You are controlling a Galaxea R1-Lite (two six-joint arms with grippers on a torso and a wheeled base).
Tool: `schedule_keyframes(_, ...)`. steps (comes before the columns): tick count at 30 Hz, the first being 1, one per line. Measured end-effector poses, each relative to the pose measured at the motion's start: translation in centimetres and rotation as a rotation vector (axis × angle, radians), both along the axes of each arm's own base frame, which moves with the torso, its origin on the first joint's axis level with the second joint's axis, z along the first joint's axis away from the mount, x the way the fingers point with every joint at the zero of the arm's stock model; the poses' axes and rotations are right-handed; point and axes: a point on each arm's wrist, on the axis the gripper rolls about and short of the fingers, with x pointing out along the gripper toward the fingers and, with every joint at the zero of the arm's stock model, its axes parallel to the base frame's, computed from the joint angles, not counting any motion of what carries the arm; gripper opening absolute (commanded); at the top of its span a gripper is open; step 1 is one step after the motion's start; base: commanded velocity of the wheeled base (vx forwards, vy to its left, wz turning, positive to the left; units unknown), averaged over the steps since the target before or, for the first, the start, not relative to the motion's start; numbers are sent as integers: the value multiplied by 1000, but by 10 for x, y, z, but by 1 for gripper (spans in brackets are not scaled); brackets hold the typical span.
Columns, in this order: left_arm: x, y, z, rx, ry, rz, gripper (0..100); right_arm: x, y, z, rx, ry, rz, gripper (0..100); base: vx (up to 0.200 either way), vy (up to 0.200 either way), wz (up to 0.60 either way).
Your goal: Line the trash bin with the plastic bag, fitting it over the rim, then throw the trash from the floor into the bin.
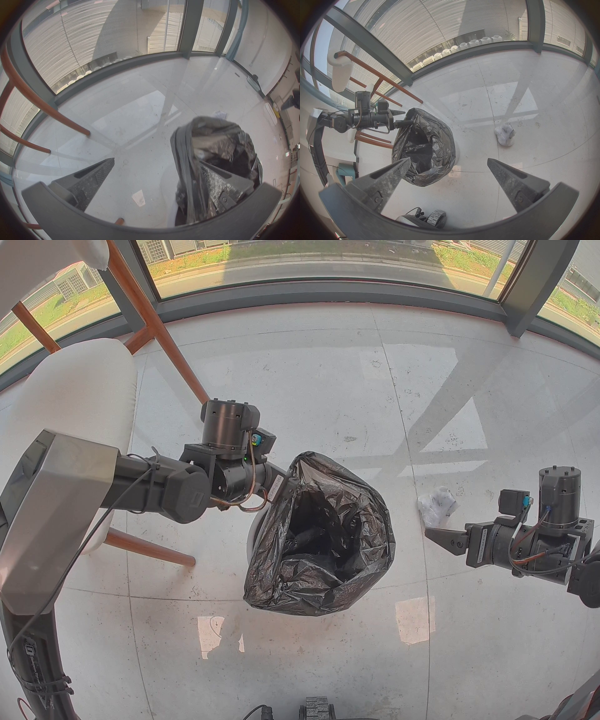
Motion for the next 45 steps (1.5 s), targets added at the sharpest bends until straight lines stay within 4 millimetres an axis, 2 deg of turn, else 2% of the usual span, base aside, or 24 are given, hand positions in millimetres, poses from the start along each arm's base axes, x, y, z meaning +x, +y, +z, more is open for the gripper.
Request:
schedule_keyframes(6,-19,9,-17,33,86,-30,100,-2,-1,-2,-3,6,1,100,0,0,0)
schedule_keyframes(11,-31,14,-19,42,114,-41,100,-3,-1,-4,-5,13,1,100,0,0,0)
schedule_keyframes(12,-33,15,-18,42,115,-39,0,-3,-1,-4,-6,14,1,100,0,0,0)
schedule_keyframes(19,-36,18,-15,43,114,-38,0,-3,-1,-4,-5,15,3,100,0,0,0)
schedule_keyframes(31,-43,22,-24,58,147,-36,0,-4,-2,-5,-8,18,-1,100,0,0,0)
schedule_keyframes(38,-33,34,-14,28,82,1,0,-4,-2,-5,-8,18,-3,100,0,0,0)
schedule_keyframes(45,-31,44,-18,32,94,25,0,-4,-3,-5,-9,18,-5,100,0,0,0)
